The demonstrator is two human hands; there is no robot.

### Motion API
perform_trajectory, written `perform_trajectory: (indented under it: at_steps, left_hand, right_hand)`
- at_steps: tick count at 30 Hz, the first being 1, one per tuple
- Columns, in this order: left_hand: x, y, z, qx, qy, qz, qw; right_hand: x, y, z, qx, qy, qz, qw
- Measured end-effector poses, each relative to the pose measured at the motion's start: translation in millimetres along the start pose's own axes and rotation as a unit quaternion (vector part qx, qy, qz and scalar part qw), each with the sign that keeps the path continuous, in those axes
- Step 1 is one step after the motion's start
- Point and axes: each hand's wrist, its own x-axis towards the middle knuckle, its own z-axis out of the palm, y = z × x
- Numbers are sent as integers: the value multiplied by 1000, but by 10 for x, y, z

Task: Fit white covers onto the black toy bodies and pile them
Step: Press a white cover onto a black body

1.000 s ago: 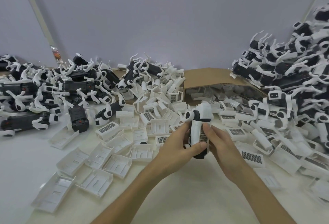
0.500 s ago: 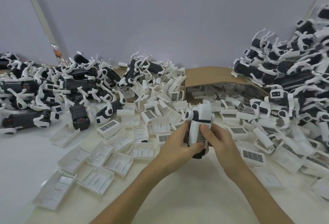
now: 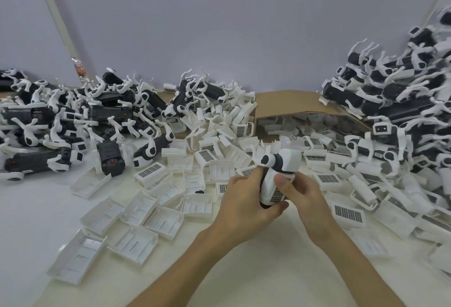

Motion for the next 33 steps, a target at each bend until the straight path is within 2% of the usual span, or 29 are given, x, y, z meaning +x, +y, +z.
perform_trajectory:
  at_steps: [7,13,19,26,33]
  left_hand:
    - [0,-11,24,-13,6,-10,1000]
    - [-7,6,-22,-183,-67,-76,978]
    - [-32,32,-72,-226,-109,-62,966]
    - [-18,-10,-63,-241,-94,-88,962]
    - [38,52,-83,-342,-49,-168,924]
  right_hand:
    - [-13,-25,33,14,11,-20,1000]
    - [8,-44,19,22,22,32,999]
    - [12,-38,-20,64,19,44,997]
    - [23,-36,-28,32,26,21,999]
    - [28,-9,-29,31,-16,46,998]
